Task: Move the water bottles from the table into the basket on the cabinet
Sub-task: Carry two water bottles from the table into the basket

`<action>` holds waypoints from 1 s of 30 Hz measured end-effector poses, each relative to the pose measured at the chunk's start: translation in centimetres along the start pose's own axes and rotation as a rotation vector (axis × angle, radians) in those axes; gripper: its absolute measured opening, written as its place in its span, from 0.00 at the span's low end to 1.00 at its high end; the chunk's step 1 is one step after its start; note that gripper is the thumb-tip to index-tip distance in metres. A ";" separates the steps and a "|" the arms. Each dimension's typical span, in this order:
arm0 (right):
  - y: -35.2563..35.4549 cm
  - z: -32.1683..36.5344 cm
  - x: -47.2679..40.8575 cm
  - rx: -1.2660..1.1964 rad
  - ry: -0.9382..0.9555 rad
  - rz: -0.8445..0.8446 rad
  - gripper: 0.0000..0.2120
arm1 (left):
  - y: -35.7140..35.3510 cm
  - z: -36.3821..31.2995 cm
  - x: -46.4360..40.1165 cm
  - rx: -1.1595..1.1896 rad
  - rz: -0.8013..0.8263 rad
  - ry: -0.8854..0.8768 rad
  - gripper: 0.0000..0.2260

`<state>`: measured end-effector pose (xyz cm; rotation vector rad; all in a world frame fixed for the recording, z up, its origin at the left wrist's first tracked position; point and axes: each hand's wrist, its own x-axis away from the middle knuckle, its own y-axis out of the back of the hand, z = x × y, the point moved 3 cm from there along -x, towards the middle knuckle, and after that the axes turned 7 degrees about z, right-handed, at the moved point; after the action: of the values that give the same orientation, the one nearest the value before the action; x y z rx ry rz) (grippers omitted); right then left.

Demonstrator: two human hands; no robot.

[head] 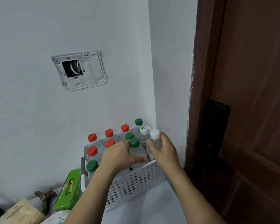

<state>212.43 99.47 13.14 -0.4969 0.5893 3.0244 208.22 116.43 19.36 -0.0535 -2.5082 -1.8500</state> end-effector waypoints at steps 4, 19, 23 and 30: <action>0.1 -0.3 0.0 0.039 0.033 0.041 0.07 | 0.1 0.5 -0.1 0.104 -0.062 -0.036 0.14; 0.5 -1.5 0.1 -0.022 0.066 0.132 0.10 | -0.5 0.7 -1.9 0.112 -0.023 -0.096 0.15; 0.7 -1.1 0.2 -0.051 0.045 0.160 0.06 | -0.4 0.6 -1.9 0.092 -0.022 -0.096 0.15; 0.8 -0.6 0.2 -0.070 -0.023 0.194 0.07 | -0.2 0.3 -1.5 0.109 -0.006 -0.097 0.12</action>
<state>212.34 98.53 12.80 -0.4298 0.5639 3.2390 209.74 116.64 19.01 -0.1363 -2.6717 -1.7496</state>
